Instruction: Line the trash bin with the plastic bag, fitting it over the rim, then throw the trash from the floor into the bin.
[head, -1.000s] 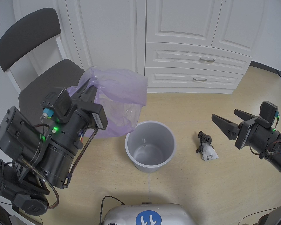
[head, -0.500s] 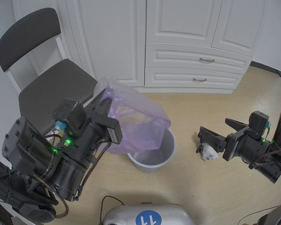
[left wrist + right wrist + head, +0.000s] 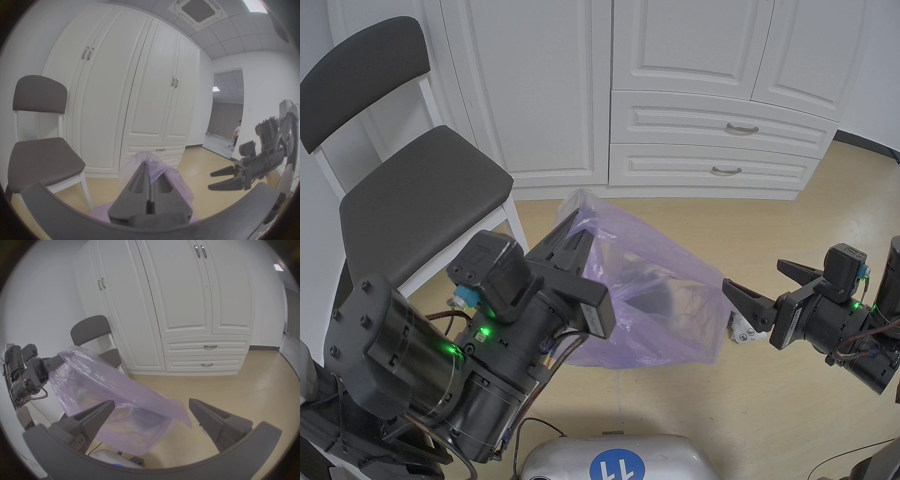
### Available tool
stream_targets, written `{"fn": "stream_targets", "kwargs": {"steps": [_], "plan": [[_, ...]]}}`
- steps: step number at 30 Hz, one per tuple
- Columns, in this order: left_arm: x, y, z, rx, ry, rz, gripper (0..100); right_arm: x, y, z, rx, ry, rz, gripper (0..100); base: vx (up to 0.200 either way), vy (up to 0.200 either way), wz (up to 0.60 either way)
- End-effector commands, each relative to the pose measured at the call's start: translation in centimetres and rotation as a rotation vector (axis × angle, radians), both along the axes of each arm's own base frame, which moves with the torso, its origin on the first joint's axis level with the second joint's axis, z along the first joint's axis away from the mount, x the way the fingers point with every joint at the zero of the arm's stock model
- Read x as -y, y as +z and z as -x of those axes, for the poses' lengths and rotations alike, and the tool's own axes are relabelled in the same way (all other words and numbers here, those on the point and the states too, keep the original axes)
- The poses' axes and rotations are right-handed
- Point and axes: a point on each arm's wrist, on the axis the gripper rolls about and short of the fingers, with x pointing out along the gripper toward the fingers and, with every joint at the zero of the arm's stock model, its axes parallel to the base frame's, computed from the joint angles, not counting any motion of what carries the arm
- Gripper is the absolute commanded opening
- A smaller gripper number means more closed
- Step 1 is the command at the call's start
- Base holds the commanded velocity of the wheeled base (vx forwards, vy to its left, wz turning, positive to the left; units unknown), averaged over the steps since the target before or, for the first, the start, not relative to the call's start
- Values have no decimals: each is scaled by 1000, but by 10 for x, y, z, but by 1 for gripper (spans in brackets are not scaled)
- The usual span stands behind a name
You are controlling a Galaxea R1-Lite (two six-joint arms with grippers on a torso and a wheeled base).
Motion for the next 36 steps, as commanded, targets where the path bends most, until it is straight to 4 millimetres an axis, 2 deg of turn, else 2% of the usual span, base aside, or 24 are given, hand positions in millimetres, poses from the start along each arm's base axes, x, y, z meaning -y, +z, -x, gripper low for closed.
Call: {"fn": "stream_targets", "kwargs": {"steps": [1, 17, 28, 36], "plan": [[4, 4, 4, 4, -24, 23, 0, 0, -2, 0, -3, 0, 5, 100, 0, 0, 0], [1, 20, 17, 34, -59, 75, 0, 9, 6, 7, 31, -6, 4, 100, 0, 0, 0], [9, 4, 8, -7, -49, 46, 0, 13, 5, 10, 42, -5, 31, 100, 0, 0, 0], [8, 6, 5, -3, -40, 51, 0, 18, 6, 14, 51, -10, 49, 100, 0, 0, 0]]}}
